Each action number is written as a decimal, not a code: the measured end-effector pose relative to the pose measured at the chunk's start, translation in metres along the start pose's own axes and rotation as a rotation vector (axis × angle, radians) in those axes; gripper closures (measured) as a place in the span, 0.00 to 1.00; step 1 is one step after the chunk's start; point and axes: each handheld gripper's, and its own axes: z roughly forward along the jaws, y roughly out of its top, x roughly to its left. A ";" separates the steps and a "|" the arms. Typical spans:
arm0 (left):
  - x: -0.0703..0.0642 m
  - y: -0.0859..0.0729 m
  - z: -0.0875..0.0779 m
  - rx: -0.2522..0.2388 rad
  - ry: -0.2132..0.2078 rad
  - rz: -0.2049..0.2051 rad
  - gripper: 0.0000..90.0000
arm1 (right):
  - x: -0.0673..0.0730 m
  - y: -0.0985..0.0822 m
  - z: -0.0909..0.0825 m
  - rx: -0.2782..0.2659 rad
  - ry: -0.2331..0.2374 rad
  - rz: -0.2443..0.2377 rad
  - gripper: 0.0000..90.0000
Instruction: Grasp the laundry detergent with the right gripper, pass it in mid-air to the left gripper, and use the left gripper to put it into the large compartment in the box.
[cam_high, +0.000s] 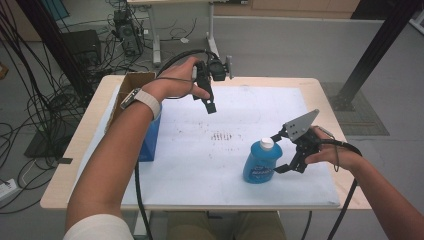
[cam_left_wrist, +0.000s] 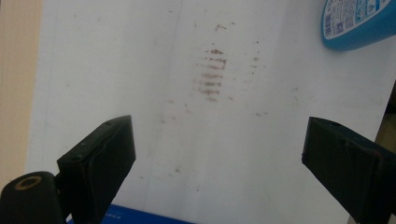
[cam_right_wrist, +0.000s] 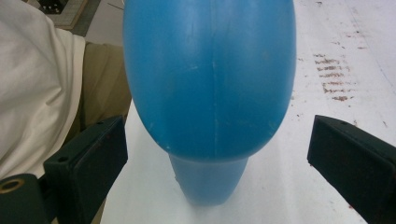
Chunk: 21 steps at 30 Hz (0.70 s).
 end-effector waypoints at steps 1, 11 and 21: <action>0.000 0.000 0.000 0.001 0.000 0.000 0.11 | 0.000 0.000 0.000 0.000 0.000 0.000 0.05; 0.000 0.000 0.001 -0.001 0.000 -0.002 0.11 | 0.000 -0.001 0.004 0.011 0.005 0.002 0.05; 0.000 0.000 0.001 0.001 0.001 -0.001 0.11 | 0.001 -0.004 0.008 0.008 0.009 0.006 0.05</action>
